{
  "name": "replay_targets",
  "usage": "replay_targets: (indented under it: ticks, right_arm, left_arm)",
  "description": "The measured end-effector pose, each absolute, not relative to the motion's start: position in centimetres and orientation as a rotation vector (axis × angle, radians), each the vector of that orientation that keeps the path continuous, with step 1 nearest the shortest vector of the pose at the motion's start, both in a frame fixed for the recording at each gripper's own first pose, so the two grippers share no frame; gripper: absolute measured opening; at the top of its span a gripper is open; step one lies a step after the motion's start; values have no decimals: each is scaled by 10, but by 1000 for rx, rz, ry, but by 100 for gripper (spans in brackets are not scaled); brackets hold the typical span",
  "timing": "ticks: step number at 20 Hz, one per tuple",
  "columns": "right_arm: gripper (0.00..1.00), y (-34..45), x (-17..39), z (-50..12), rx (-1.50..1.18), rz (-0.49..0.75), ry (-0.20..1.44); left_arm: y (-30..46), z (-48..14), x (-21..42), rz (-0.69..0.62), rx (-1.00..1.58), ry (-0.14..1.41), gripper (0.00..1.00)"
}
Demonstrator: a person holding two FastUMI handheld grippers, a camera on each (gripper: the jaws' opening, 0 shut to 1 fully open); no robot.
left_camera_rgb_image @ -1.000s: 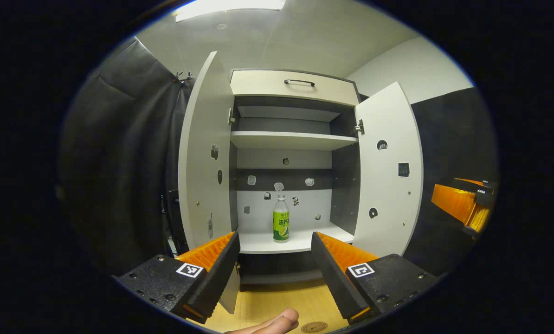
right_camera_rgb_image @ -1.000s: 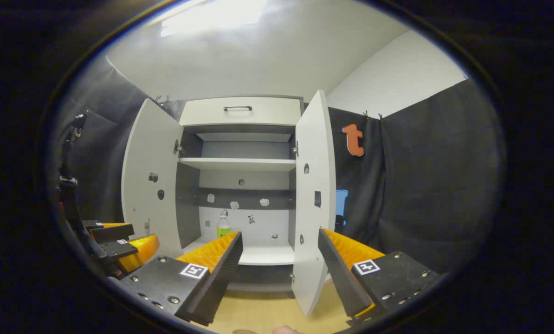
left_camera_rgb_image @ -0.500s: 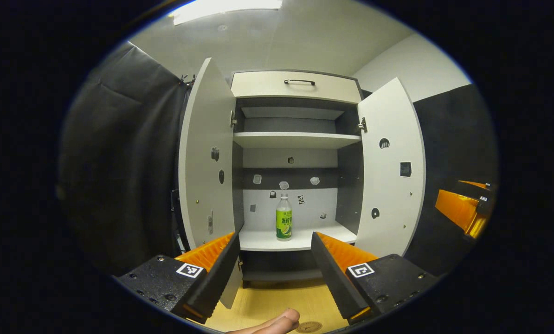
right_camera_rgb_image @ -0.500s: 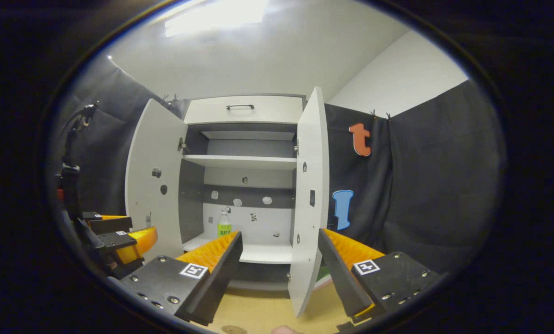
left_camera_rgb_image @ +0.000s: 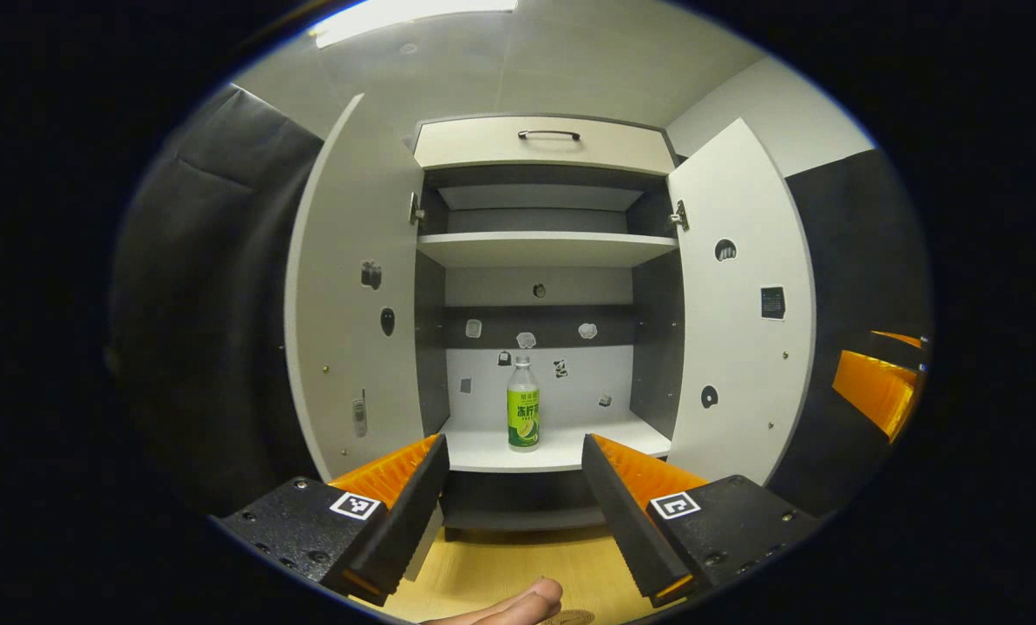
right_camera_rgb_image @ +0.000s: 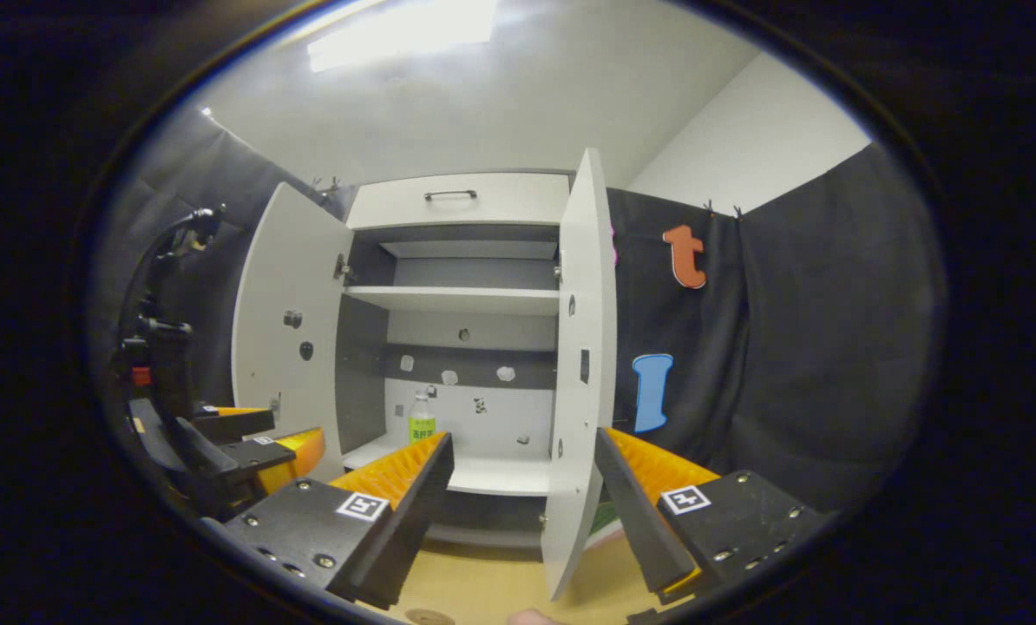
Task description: Grasp the bottle in the cabinet with the left hand and place it on the coaster, then close the right door with the right hand and the left door with the left hand.
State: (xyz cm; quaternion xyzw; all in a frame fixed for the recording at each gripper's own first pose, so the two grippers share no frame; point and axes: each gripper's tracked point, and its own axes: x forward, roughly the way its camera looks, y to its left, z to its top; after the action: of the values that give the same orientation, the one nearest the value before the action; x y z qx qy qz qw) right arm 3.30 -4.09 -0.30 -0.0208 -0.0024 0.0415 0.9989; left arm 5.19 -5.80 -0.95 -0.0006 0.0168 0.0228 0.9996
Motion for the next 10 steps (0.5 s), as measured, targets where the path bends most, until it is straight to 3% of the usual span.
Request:
replay_targets:
  ticks: [4,5,10]
  right_arm:
    - [98,-30,67,-6,-31,70,5]
    - [94,-25,76,-7,-10,69,10]
    - [98,-10,110,-11,17,46,0]
  left_arm:
    - [-56,-12,107,13,-34,33,97]
    - [-53,-12,125,7,-36,28,98]
    - [-33,-28,206,11,-30,26,97]
